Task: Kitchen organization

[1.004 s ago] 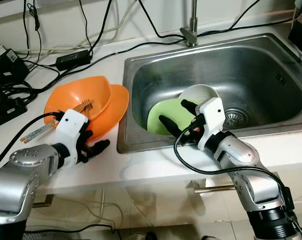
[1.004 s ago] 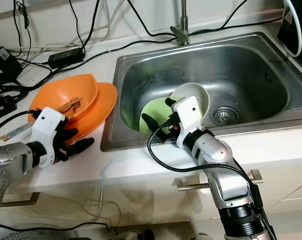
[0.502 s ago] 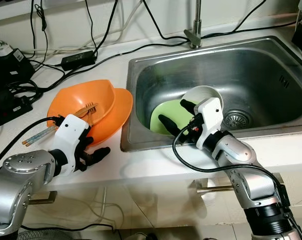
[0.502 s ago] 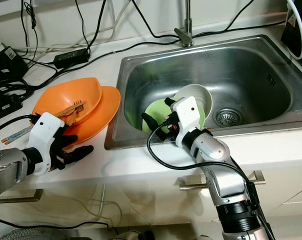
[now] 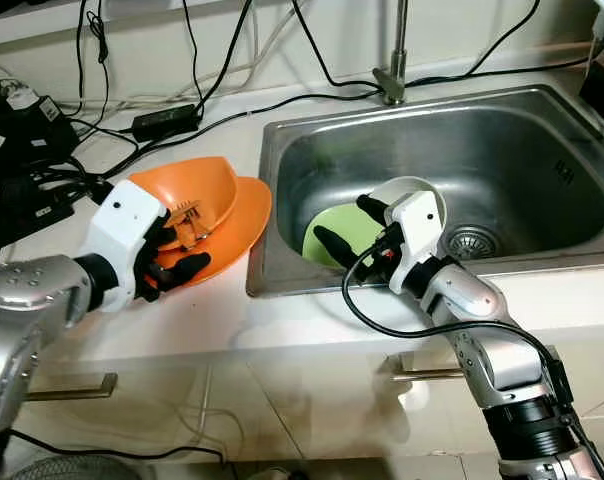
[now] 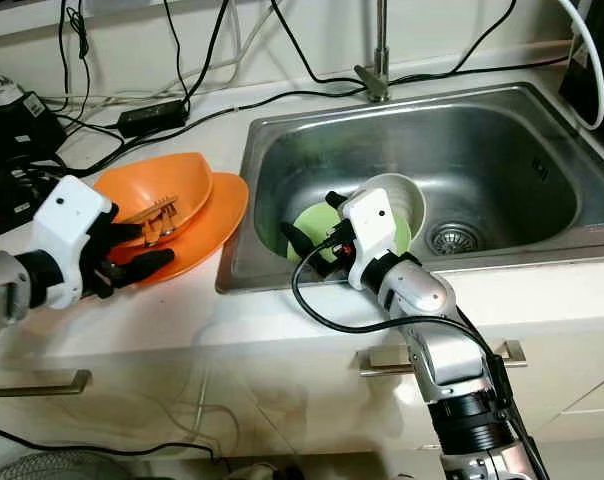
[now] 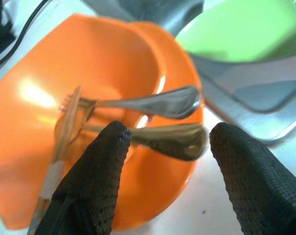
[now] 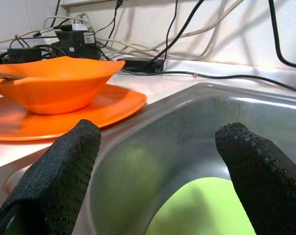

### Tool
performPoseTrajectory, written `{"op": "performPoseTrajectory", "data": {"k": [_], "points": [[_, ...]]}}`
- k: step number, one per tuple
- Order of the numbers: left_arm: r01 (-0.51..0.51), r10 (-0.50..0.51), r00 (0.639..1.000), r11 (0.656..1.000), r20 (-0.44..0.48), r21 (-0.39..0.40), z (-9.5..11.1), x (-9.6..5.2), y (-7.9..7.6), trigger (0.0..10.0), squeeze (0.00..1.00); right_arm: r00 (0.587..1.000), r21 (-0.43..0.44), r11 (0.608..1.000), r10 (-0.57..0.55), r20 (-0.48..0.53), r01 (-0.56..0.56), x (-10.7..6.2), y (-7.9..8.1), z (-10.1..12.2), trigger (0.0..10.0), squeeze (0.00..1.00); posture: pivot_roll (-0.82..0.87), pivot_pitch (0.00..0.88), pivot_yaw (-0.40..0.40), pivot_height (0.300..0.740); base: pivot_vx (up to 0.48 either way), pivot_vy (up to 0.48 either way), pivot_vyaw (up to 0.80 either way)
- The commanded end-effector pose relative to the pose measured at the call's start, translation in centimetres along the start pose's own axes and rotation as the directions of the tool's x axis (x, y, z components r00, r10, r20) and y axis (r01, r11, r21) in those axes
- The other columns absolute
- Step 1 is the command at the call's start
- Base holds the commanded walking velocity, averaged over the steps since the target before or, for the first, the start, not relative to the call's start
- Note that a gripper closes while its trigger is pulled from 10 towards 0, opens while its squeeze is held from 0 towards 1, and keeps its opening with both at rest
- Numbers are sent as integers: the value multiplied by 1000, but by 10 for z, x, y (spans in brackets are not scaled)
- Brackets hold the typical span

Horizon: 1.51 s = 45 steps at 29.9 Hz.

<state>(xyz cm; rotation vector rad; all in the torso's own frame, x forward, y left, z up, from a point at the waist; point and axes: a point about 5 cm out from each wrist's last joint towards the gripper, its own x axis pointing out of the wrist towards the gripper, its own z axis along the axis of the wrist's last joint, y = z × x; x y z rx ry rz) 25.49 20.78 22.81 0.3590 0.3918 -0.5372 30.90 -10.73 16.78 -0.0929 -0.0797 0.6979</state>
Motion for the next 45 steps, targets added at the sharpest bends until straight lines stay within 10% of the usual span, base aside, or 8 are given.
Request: {"op": "performPoseTrajectory", "data": {"k": [1, 7, 11, 20, 35, 45], "points": [[11, -11, 1000, 1000, 5, 13, 4, -5, 1, 10000, 0, 1000, -17, 1000, 22, 16, -22, 4, 2, 5, 10000, 0, 58, 17, 174, 740, 0, 0, 0], [58, -61, 991, 998, 118, 31, 29, -11, 0, 10000, 0, 1000, -21, 1000, 23, 20, -23, 7, 0, 5, 10000, 0, 58, 11, 161, 740, 0, 0, 0], [-145, 149, 938, 989, 312, -38, 48, -8, 27, 10000, 0, 999, -23, 999, 29, 26, -29, 9, 0, 7, 10000, 0, 52, 7, 155, 740, 0, 0, 0], [-579, 663, 710, 741, 235, -341, 5, -13, 74, 10000, 0, 999, -31, 999, 41, 25, -41, 9, -1, 8, 10000, 0, 38, 7, 146, 740, 0, 0, 0], [-529, 751, 588, 638, 301, -559, -9, 9, 33, 10000, 0, 960, -11, 960, 280, -26, -280, -6, 11, 9, 10000, 0, 22, 14, 150, 740, 0, 0, 0], [-620, 863, 494, 437, 109, -652, -55, 8, 15, 10000, 0, 934, -6, 934, 356, -41, -357, -10, 17, 11, 10000, 0, 21, 14, 142, 740, 0, 0, 0]]}}
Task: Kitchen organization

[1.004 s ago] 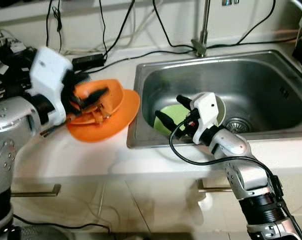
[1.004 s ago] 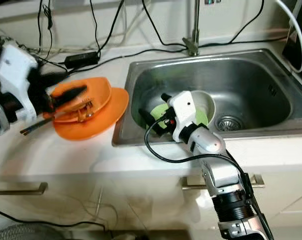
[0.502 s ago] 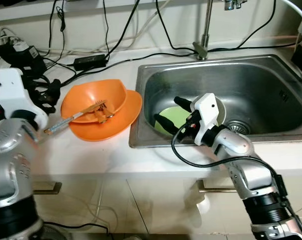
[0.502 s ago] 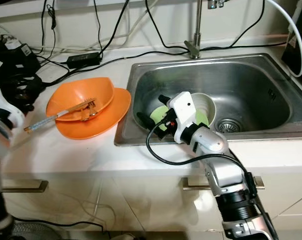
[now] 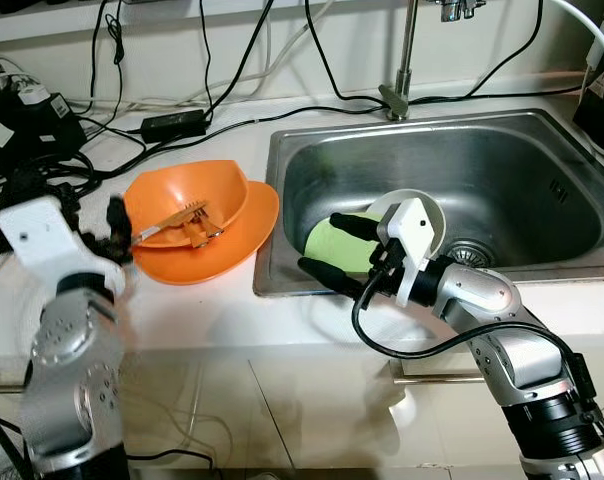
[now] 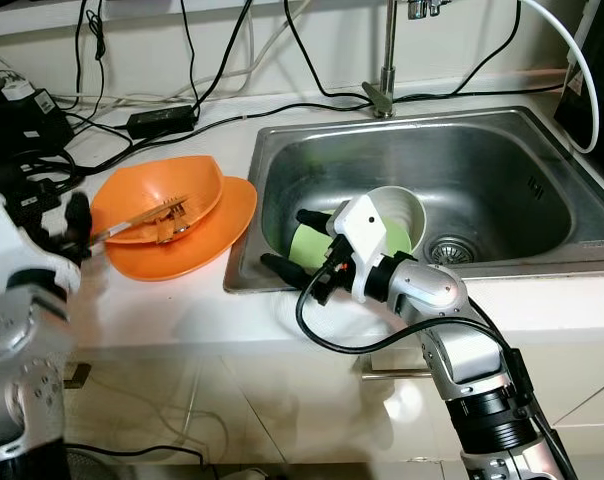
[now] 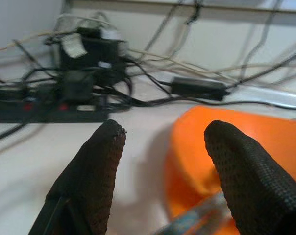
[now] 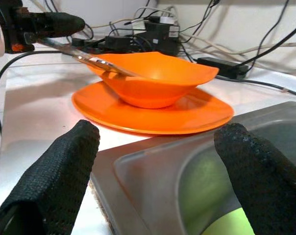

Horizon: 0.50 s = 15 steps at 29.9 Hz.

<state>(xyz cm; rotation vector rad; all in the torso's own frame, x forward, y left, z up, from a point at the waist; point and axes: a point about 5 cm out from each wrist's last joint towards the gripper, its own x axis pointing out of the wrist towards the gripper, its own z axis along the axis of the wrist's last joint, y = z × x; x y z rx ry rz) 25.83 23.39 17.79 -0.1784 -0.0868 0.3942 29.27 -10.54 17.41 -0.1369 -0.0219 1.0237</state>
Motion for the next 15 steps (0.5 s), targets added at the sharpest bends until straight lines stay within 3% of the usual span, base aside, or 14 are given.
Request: {"op": "performPoseTrajectory", "data": {"k": [1, 11, 14, 15], "points": [[-55, 55, 998, 998, 35, 2, 4, -1, 8, 10000, 0, 999, -5, 999, 37, 6, -37, 2, 6, 3, 10000, 0, 21, 14, 142, 740, 0, 0, 0], [-31, 32, 998, 999, 49, -30, 6, -1, 3, 10000, 0, 999, -3, 999, 51, -5, -51, 3, 10, 0, 10000, 0, 21, 13, 151, 740, 0, 0, 0], [-20, 20, 1000, 990, -4, -137, -2, -2, -2, 10000, 0, 998, -7, 998, 55, -9, -55, 4, 11, -1, 10000, 0, 20, 13, 150, 740, 0, 0, 0], [-20, 20, 1000, 990, -4, -137, -2, -2, -2, 10000, 0, 998, -7, 998, 55, -9, -55, 4, 11, -1, 10000, 0, 20, 13, 150, 740, 0, 0, 0]]}}
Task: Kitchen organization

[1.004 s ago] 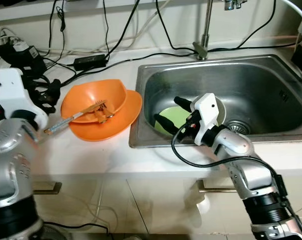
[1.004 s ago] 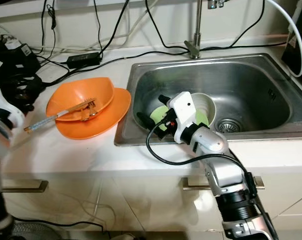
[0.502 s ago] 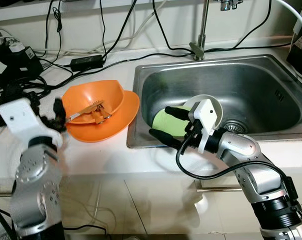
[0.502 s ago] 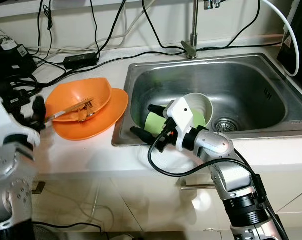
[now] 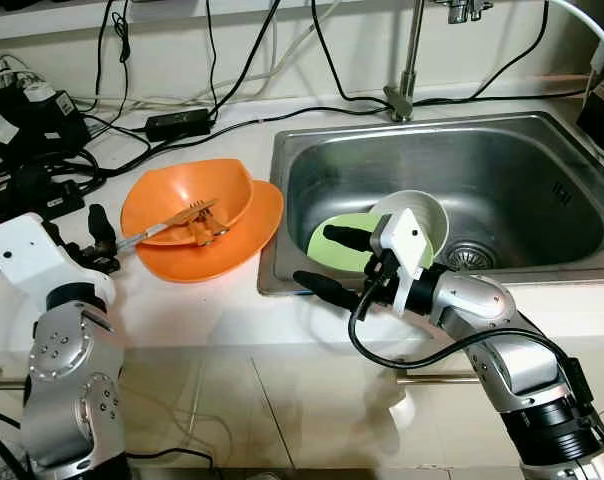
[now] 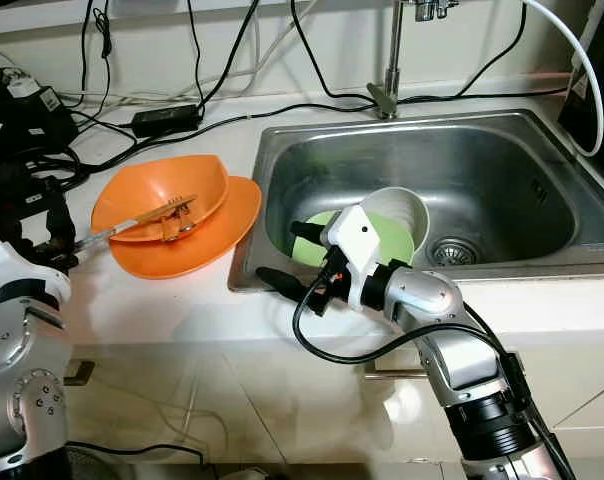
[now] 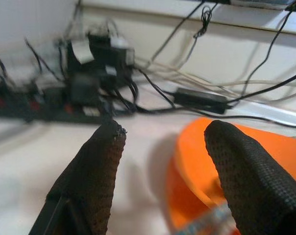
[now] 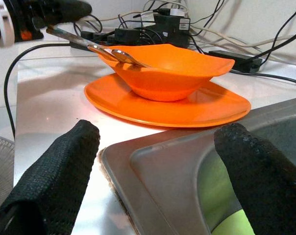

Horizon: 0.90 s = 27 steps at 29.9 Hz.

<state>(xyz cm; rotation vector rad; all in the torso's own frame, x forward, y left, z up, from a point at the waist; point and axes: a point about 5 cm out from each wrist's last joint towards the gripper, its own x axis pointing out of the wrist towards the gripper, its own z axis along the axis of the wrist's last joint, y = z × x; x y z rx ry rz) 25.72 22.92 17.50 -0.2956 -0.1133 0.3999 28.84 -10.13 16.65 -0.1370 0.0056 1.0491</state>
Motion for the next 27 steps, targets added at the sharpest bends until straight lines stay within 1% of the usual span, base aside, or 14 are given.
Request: {"op": "performPoseTrajectory", "data": {"k": [1, 5, 10, 11, 12, 14, 15, 16, 18, 19, 20, 23, 25, 27], "points": [[-8, 7, 1000, 999, -23, -49, -1, 1, 0, 10000, 0, 999, -21, 999, 30, 11, -29, 2, 5, 6, 10000, 0, 18, 12, 150, 740, 0, 0, 0], [-32, 21, 997, 989, -81, -147, -10, 1, 0, 10000, 0, 999, -21, 999, 39, 8, -39, 1, 5, 6, 10000, 0, 14, 12, 151, 740, 0, 0, 0], [-59, 33, 991, 976, -128, -211, -18, -1, 1, 10000, 0, 999, -23, 999, 39, 4, -39, -1, 4, 6, 10000, 0, 12, 11, 152, 740, 0, 0, 0], [-71, 38, 989, 969, -141, -238, -19, -2, 1, 8667, 0, 999, -23, 999, 40, 3, -40, -1, 4, 6, 10000, 0, 12, 11, 152, 740, 0, 0, 0], [-76, 31, 987, 956, -160, -285, -22, -2, 0, 4706, 0, 999, -24, 999, 41, 2, -41, -1, 4, 6, 10000, 0, 13, 10, 152, 740, 0, 0, 0], [-73, 22, 986, 950, -167, -303, -22, -2, -1, 4706, 0, 999, -23, 999, 41, 1, -41, 0, 5, 6, 10000, 0, 13, 10, 152, 740, 0, 0, 0], [-72, 16, 985, 943, -170, -325, -23, -2, -2, 0, 0, 999, -23, 999, 42, 1, -42, 0, 5, 5, 10000, 0, 13, 10, 154, 740, 0, 0, 0], [-73, 13, 985, 937, -173, -341, -23, -2, -2, 0, 0, 999, -23, 999, 43, 0, -43, 0, 5, 5, 10000, 0, 13, 10, 154, 740, 0, 0, 0], [-77, -8, 980, 904, -197, -420, -26, -2, -6, 0, 0, 999, -25, 999, 43, -2, -43, 0, 6, 4, 10000, 0, 14, 11, 154, 740, 0, 0, 0], [-83, -37, 973, 862, -226, -500, -30, -3, -11, 0, 0, 999, -27, 999, 43, -4, -43, 1, 6, 4, 10000, 0, 12, 9, 155, 740, 0, 0, 0], [-83, -37, 973, 862, -226, -500, -30, -3, -11, 0, 0, 999, -27, 999, 43, -4, -43, 1, 6, 4, 10000, 0, 12, 9, 155, 740, 0, 0, 0], [-94, -83, 960, 805, -268, -585, -35, -5, -18, 0, 0, 999, -28, 999, 44, -6, -45, 1, 7, 4, 10000, 0, 11, 10, 156, 740, 0, 0, 0], [-98, -100, 954, 789, -284, -607, -37, -6, -20, 0, 0, 999, -28, 999, 45, -7, -46, 1, 7, 3, 10000, 0, 11, 11, 157, 740, 0, 0, 0], [-102, -104, 951, 784, -292, -612, -38, -6, -21, 0, 0, 999, -28, 998, 47, -9, -47, 1, 8, 3, 10000, 0, 11, 11, 158, 740, 0, 0, 0]]}}
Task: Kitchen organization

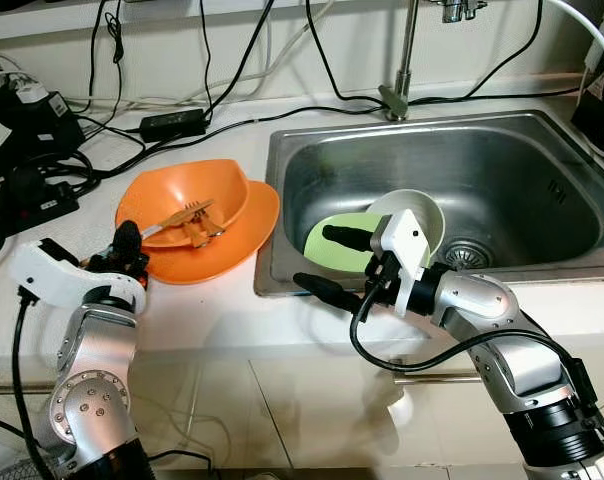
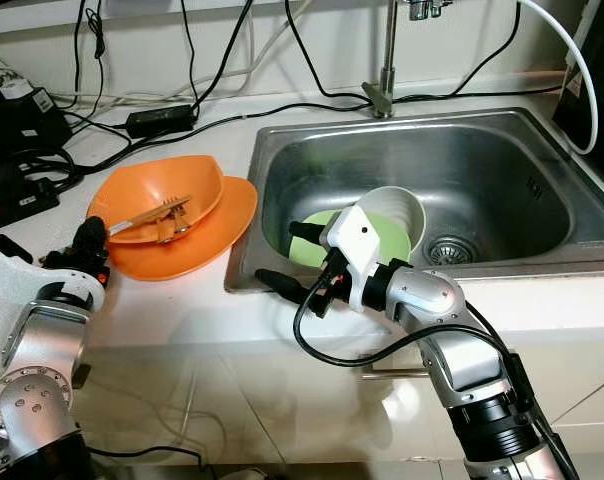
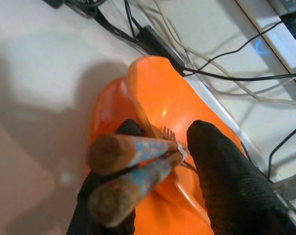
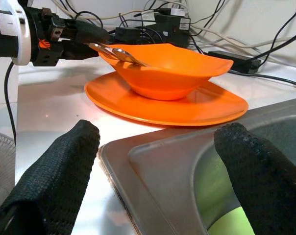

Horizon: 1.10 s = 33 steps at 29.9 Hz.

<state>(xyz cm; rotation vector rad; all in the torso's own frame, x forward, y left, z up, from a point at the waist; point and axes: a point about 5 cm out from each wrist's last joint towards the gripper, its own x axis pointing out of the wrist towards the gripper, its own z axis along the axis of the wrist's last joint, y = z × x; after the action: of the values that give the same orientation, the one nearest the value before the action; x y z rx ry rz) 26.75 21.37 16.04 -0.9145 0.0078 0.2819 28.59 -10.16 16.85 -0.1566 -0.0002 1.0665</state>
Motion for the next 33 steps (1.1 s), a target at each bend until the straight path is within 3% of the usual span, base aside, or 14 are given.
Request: {"op": "performPoseTrajectory", "data": {"k": [1, 22, 27, 33], "points": [[-49, 43, 997, 994, -66, -96, -21, -4, 4, 0, 0, 1000, -9, 999, 30, -6, -30, 2, 6, 0, 10000, 0, 11, 11, 158, 740, 0, 0, 0], [-35, 31, 999, 993, -37, -110, -9, -2, 2, 0, 0, 1000, -7, 1000, 27, -10, -27, 4, 7, -2, 10000, 0, 14, 8, 163, 740, 0, 0, 0], [-2, 3, 1000, 997, 7, -73, -2, -1, -3, 0, 0, 1000, -7, 1000, 24, -10, -24, 4, 7, -3, 10000, 0, 15, 6, 164, 740, 0, 0, 0], [85, -83, 992, 996, 99, -18, 19, -4, -24, 0, 0, 1000, -6, 1000, 18, -7, -18, 4, 6, -3, 10000, 0, 17, 5, 161, 740, 0, 0, 0]]}}
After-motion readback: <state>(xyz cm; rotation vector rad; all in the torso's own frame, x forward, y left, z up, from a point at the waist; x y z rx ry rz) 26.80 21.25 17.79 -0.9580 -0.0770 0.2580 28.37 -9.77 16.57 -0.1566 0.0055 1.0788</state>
